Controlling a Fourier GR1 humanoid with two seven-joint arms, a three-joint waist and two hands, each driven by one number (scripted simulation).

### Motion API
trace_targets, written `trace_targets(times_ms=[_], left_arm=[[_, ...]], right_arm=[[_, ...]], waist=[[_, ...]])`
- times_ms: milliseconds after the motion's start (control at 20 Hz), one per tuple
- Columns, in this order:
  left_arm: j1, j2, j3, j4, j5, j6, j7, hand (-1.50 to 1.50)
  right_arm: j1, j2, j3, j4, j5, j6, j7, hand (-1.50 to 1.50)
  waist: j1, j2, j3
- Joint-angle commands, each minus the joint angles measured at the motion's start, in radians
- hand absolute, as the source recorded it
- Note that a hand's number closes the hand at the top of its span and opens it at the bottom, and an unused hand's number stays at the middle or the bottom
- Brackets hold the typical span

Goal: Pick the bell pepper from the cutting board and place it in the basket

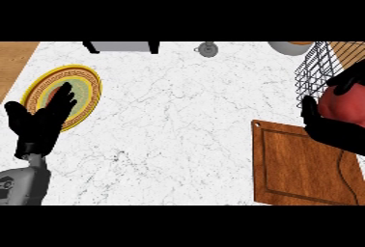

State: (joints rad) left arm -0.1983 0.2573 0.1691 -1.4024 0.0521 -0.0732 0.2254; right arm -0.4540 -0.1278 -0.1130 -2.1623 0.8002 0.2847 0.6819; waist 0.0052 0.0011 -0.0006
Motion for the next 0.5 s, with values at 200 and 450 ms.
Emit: trace_targets(times_ms=[200, 450], left_arm=[[0.023, -0.011, 0.001, 0.018, -0.006, -0.009, -0.031, 0.0], [0.054, -0.02, -0.007, -0.063, -0.015, 0.007, -0.001, 0.0]], right_arm=[[-0.139, -0.187, -0.262, 0.313, -0.121, -0.049, -0.146, 1.5], [-0.004, -0.226, -0.249, 0.417, -0.091, -0.117, -0.342, 1.5]], waist=[[0.0, 0.0, 0.001], [0.0, -0.001, 0.001]])
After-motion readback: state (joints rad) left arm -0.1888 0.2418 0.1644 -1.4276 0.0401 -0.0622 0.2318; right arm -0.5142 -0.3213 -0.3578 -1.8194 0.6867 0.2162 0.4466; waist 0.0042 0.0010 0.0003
